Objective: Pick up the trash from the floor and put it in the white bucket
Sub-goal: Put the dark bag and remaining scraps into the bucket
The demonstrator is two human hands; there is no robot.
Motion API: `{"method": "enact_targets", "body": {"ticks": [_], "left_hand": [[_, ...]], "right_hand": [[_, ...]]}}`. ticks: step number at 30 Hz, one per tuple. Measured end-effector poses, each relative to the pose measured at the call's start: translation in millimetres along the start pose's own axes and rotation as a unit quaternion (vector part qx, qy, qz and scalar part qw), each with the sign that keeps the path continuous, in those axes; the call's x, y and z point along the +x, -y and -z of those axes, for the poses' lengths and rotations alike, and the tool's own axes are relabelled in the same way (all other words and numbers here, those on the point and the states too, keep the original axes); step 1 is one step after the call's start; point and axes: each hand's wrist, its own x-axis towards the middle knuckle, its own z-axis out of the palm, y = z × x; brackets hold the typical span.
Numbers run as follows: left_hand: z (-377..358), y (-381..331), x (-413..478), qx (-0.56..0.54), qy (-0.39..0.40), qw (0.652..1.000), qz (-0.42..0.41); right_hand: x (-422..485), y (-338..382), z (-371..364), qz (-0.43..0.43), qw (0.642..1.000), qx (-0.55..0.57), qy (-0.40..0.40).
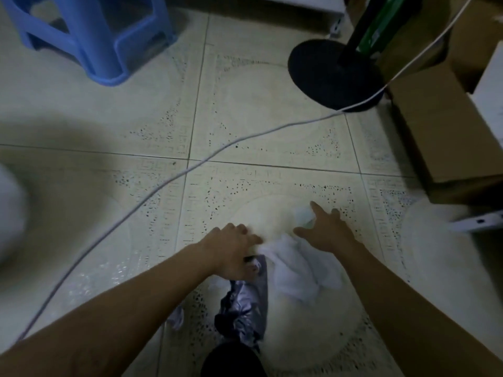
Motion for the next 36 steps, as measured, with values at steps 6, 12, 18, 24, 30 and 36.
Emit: {"method": "enact_targets", "body": {"ticks": [6,12,18,24,30,36], "left_hand": [[-31,3,3,-0.001,-0.008,1.000,0.022],[-34,31,-8,-0.122,-0.093,0.981,0.119],[-25,63,-23,-0.109,-0.159,0.958,0.212],[-6,91,-45,-0.190,-0.249,0.919,0.242],[28,115,-74,-0.259,-0.351,0.864,0.250],[96,137,-116,-0.206,-0.443,0.841,0.233]], "right_hand": [[6,9,-25,0.039,0.997,0.008,-0.063],[1,39,-35,0.093,0.992,0.036,-0.075],[-13,79,-36,0.186,0.971,0.144,-0.032],[-35,108,-36,0.247,0.945,0.213,0.030],[-44,133,-21,0.243,0.917,0.312,0.046],[-59,174,27,0.268,0.887,0.369,0.070]]}}
